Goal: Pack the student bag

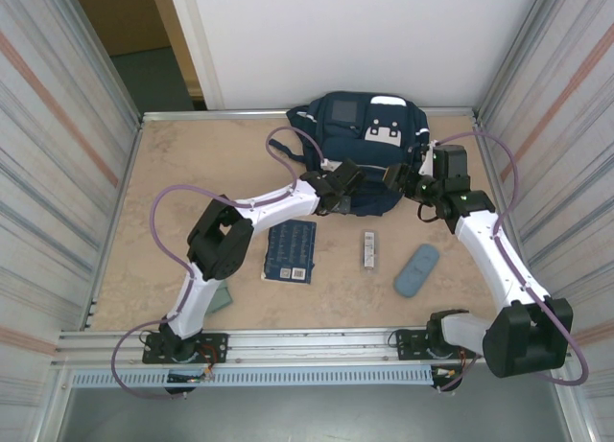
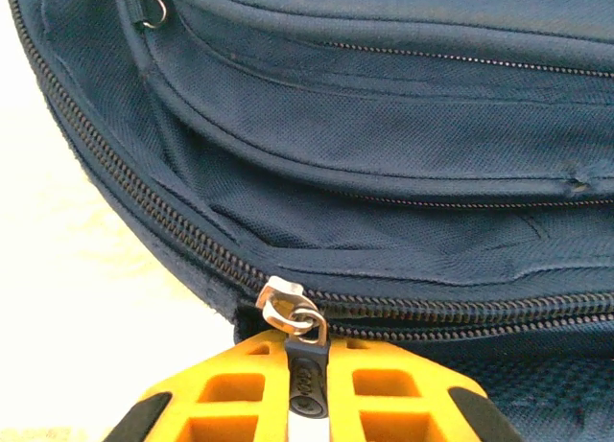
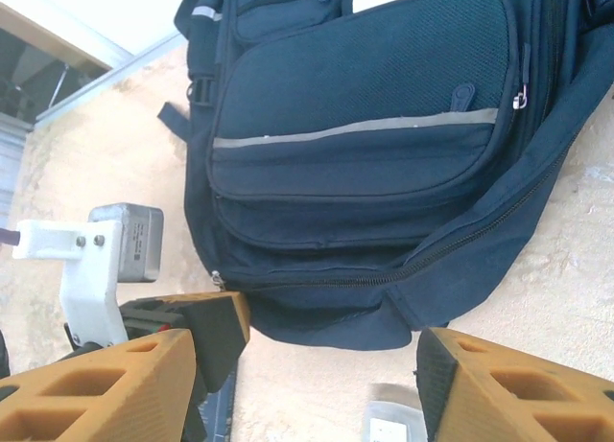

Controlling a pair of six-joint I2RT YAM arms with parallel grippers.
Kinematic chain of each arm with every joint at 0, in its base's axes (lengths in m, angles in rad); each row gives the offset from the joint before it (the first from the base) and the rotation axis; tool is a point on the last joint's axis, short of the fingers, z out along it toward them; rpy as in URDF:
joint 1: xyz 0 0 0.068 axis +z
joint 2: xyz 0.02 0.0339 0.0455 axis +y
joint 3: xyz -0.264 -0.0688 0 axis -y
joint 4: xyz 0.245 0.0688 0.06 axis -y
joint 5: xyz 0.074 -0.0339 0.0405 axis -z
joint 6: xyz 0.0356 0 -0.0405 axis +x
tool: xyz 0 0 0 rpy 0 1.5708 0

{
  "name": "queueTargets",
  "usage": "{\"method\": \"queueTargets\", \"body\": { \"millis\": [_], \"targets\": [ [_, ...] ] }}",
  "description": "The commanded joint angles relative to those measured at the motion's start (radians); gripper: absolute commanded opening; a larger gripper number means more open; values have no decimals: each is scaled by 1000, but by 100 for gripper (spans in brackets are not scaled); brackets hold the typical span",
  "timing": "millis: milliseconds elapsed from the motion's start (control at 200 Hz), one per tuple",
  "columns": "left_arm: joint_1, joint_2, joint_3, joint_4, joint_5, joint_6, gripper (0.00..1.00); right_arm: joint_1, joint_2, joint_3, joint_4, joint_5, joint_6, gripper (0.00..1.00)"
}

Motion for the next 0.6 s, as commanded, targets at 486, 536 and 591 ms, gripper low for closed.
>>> {"method": "queueTargets", "body": {
  "millis": [486, 536, 591],
  "targets": [
    [82, -218, -207, 129, 142, 94, 8, 164, 74, 19, -18, 34, 53, 67],
    [92, -224, -216, 131, 146, 87, 22, 178, 79, 18, -15, 46, 68, 67],
    [96, -229, -231, 138, 139, 91, 27, 179, 77, 12, -4, 42, 81, 67]
  ]
}}
